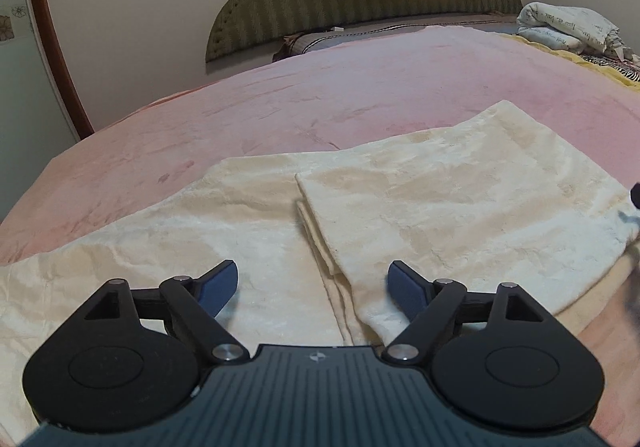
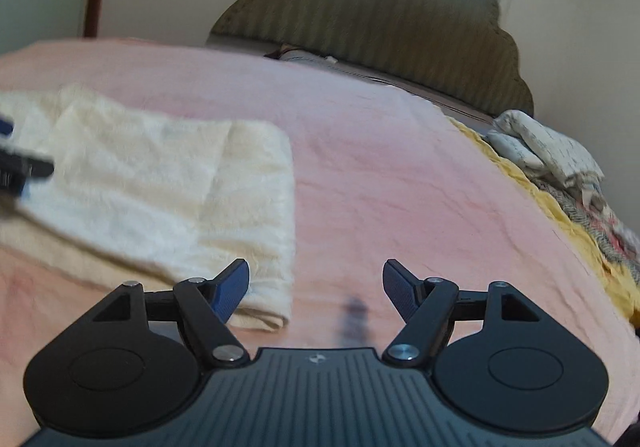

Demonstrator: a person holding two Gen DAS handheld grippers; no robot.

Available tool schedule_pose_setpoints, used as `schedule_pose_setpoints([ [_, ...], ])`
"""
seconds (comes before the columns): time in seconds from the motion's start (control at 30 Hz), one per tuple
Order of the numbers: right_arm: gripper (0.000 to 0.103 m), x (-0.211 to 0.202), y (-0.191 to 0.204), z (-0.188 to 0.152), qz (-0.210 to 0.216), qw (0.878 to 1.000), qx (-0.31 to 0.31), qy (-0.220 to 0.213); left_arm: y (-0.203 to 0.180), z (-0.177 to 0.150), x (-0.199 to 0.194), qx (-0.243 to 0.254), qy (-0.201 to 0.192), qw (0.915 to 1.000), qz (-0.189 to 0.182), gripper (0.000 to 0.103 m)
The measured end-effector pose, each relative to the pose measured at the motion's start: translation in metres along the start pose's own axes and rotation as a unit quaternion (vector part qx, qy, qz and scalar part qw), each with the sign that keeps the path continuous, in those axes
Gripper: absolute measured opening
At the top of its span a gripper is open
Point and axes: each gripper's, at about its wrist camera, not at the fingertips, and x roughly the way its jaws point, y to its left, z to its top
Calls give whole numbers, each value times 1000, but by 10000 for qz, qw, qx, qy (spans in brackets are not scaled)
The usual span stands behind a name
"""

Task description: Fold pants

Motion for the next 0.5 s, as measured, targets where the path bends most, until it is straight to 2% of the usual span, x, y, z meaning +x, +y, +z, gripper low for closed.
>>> schedule_pose_setpoints([
  [0.07,74,-9,3,9,252,9991,146,-324,0,0,1,-65,16,10000,-1,86],
  [0.1,74,-9,9,13,390,9987,69,-315,0,1,0,-70,13,10000,8,86],
  [0.2,74,12,29,4,346,9974,-611,159,2,1,-5,-60,-27,10000,11,86],
  [0.3,73,5,26,4,419,9989,-196,49,8,0,-10,-78,-39,9999,140,86],
  [0.4,73,-11,32,15,1058,9939,36,-312,19,-1,-15,-319,-13,9994,90,86],
  [0.5,73,0,48,16,1267,9918,-73,-135,32,-6,-20,-516,75,9986,77,86],
])
